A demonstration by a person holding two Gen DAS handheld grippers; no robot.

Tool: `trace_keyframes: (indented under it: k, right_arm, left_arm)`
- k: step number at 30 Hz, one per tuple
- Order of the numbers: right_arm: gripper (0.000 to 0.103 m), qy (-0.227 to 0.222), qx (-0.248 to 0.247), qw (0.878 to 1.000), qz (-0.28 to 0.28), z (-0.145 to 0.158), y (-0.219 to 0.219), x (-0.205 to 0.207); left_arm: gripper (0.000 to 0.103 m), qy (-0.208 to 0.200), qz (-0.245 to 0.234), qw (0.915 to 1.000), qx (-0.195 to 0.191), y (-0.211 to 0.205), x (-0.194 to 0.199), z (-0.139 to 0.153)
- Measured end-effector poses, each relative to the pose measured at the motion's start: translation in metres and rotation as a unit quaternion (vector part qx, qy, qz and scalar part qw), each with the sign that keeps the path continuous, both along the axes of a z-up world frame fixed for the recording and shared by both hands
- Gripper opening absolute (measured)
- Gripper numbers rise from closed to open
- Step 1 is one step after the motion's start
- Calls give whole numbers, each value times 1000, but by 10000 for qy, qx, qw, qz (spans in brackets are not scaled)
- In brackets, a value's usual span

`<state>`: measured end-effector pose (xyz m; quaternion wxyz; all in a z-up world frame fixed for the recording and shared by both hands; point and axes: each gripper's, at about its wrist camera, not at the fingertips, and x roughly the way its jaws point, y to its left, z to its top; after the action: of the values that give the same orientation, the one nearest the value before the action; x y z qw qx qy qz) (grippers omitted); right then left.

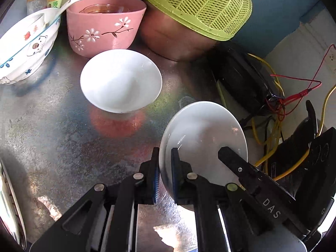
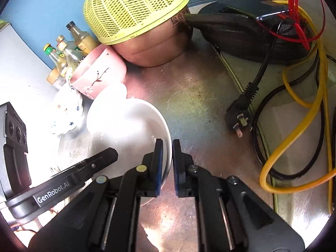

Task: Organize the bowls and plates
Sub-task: 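Lift the second red-patterned bowl with both grippers toward the stack, then lower the red-patterned bowl into the stacked bowls and open both grippers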

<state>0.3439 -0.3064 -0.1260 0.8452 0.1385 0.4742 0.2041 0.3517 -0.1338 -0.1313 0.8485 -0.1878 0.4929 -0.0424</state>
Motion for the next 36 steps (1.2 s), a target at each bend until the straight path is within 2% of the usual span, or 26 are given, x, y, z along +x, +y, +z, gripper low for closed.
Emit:
trace_keyframes:
  k: [9,21,28,36]
  right_arm:
    - [9,-193,62,9996,180,29,25,-53]
    - [9,-431,38,9973,590,63,82,-103]
    - [9,-505,34,9935,1021,72,137,-122]
    - [9,-483,6,9875,1502,68,194,-148]
  left_arm:
    - [8,-219,-1,9997,96,29,-61,36]
    - [8,-443,348,9983,125,89,-127,67]
    - [8,-460,762,9959,160,143,-160,73]
    - [8,-404,1240,9913,183,202,-194,70]
